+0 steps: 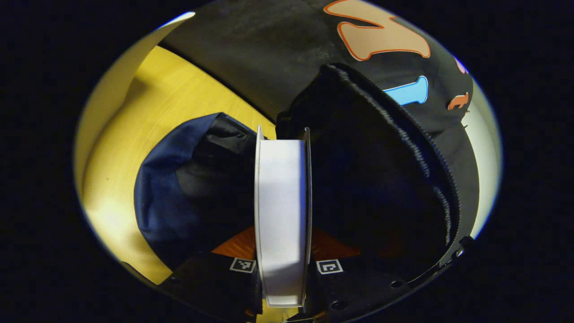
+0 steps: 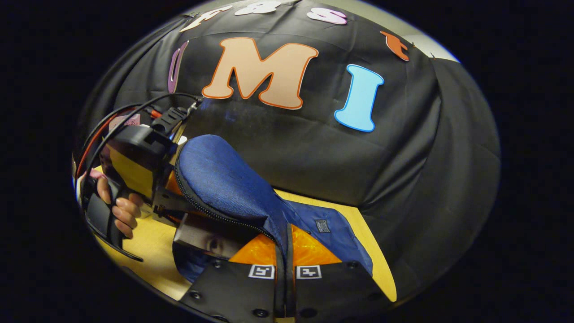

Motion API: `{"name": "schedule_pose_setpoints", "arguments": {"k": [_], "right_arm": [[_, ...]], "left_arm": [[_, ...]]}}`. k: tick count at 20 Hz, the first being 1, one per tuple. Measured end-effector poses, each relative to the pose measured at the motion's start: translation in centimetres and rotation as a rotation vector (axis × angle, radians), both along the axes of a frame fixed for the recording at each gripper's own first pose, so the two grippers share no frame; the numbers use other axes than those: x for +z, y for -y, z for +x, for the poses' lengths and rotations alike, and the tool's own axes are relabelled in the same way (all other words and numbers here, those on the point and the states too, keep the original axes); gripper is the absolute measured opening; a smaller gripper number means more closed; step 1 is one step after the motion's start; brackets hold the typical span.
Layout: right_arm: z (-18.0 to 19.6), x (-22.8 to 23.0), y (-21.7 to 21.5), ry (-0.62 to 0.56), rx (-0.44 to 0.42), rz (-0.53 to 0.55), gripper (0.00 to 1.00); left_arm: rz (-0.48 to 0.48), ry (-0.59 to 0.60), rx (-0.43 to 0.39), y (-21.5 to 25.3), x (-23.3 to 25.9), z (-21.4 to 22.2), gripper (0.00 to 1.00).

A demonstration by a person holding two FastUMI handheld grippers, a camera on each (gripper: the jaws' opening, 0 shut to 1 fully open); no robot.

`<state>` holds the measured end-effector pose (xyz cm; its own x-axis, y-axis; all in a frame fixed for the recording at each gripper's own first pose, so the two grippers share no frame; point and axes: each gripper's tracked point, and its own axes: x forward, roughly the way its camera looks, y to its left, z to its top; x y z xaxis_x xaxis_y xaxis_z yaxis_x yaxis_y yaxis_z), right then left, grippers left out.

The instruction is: Open the schoolbag, grab two books from the bookshelf and put them into the schoolbag.

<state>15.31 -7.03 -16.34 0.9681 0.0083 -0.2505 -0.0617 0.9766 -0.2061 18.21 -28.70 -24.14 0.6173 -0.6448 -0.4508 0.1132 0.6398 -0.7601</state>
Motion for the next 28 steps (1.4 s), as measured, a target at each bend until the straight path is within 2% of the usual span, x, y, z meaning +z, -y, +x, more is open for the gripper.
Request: {"name": "schedule_pose_setpoints", "arguments": {"k": [4, 5, 6, 7, 8, 9, 10, 12, 13, 14, 15, 16, 17, 19, 22, 26, 27, 28], "right_arm": [[0.0, -0.5, -0.1, 0.006, 0.004, -0.039, 0.01], [0.0, -0.6, 0.0, 0.001, -0.003, -0.036, 0.01], [0.1, -0.7, 0.1, 0.002, -0.010, -0.025, 0.01], [0.1, -0.7, 0.2, 0.000, -0.016, -0.015, 0.05], [0.1, -0.9, 0.3, -0.003, -0.019, -0.012, 0.03], [0.0, -1.0, 0.2, -0.007, -0.017, -0.016, 0.05], [0.1, -1.2, 0.2, -0.009, -0.012, -0.024, 0.03], [0.1, -1.5, 0.0, -0.015, -0.004, -0.034, 0.05], [0.1, -1.5, 0.0, -0.016, -0.002, -0.037, 0.03], [0.0, -1.5, 0.0, -0.018, 0.000, -0.039, 0.05], [0.1, -1.5, 0.1, -0.019, 0.001, -0.040, 0.05], [0.1, -1.6, 0.0, -0.020, 0.002, -0.038, 0.03], [0.1, -1.7, 0.0, -0.022, 0.003, -0.039, 0.03], [0.1, -2.0, 0.0, -0.032, 0.007, -0.041, 0.01], [-0.1, -2.2, -0.1, -0.033, 0.017, -0.060, 0.04], [-0.1, -2.7, -0.4, -0.045, 0.038, -0.080, 0.01], [-0.1, -2.9, -0.5, -0.049, 0.039, -0.082, 0.01], [0.0, -2.9, -0.6, -0.052, 0.040, -0.085, 0.01]], "left_arm": [[-0.050, 0.012, -0.016, 0.2, -0.7, 0.0, 0.36], [-0.019, -0.004, 0.009, -0.4, -1.5, 0.2, 0.37], [0.002, -0.025, 0.014, -0.4, -2.2, 0.1, 0.34], [0.001, -0.043, 0.025, -0.8, -2.5, 0.2, 0.46], [0.014, -0.061, 0.039, -0.6, -3.4, 0.5, 0.45], [0.080, -0.077, 0.057, -1.3, -4.3, 0.2, 0.53], [0.139, -0.076, 0.057, -2.0, -4.9, 0.2, 0.62], [0.204, -0.066, 0.041, -2.3, -4.3, -0.4, 0.80], [0.223, -0.055, 0.039, -3.0, -3.6, -0.6, 0.84], [0.243, -0.043, 0.039, -3.5, -3.5, -0.7, 0.89], [0.269, -0.039, 0.033, -4.3, -3.0, -1.2, 0.97], [0.302, -0.043, 0.018, -4.8, -2.5, -1.8, 1.00], [0.324, -0.045, 0.010, -5.0, -1.9, -2.4, 0.97], [0.374, -0.045, -0.032, -5.4, 0.2, -3.4, 0.97], [0.469, -0.041, -0.106, -8.1, 1.4, -5.7, 0.97], [0.577, -0.065, -0.256, -10.4, 5.0, -9.6, 0.97], [0.595, -0.060, -0.291, -10.9, 6.5, -10.4, 0.92], [0.609, -0.056, -0.318, -11.5, 8.2, -11.3, 0.96]]}}
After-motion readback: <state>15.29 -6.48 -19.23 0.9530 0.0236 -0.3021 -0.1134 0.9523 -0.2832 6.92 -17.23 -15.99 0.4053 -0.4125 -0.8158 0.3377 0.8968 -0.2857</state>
